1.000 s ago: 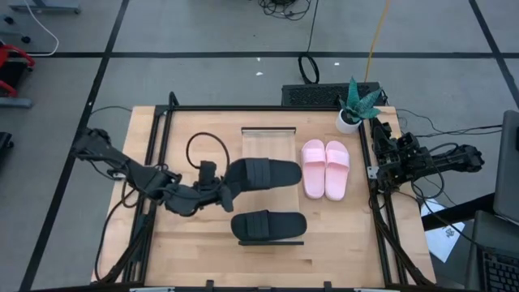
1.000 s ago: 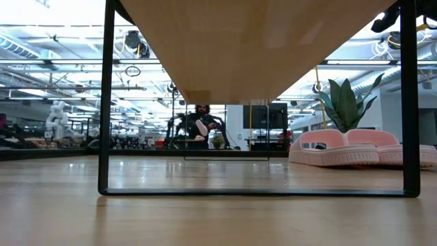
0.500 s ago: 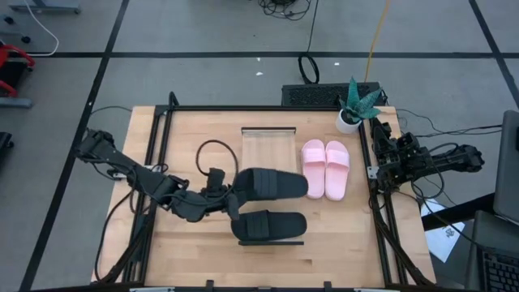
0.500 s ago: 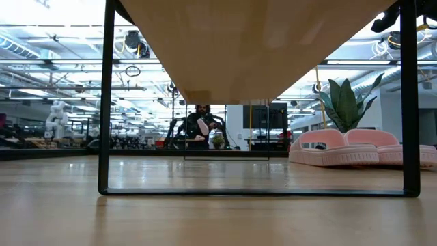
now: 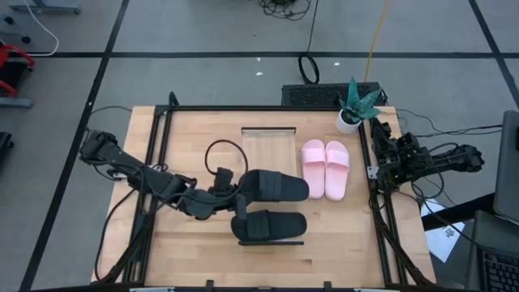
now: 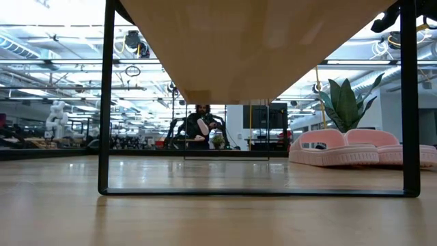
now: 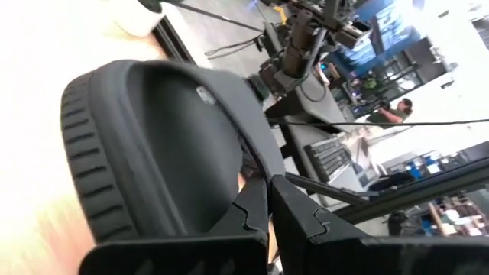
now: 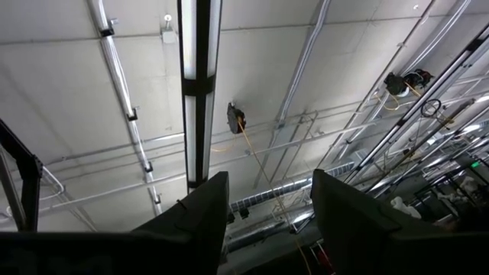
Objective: Pick and place slides into the shelf
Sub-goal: Put the black slides on the shelf
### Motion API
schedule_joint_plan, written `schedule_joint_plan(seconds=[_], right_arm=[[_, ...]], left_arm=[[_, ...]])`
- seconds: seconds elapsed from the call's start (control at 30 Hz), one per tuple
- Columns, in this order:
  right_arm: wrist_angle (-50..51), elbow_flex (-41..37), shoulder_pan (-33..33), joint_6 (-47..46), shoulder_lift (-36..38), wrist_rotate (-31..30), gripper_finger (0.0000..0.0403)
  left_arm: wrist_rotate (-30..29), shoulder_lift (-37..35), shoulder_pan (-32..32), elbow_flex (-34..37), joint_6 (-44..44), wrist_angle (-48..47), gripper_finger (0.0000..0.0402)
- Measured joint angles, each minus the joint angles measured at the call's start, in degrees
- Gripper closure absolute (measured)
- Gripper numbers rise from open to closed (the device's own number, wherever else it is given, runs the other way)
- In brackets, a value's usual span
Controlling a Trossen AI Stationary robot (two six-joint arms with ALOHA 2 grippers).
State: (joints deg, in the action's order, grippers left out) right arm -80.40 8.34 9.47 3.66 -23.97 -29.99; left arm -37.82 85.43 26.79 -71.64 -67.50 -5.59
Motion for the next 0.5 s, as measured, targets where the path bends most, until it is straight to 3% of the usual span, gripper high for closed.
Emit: schedule_joint_plan(seconds=[0.5], right_arm=[[-0.4,0.0,0.0,0.0,0.0,0.0,0.0225]], left_arm=[[0.9,0.3,-0.1,5.6,-5.3,1.5,0.0401]])
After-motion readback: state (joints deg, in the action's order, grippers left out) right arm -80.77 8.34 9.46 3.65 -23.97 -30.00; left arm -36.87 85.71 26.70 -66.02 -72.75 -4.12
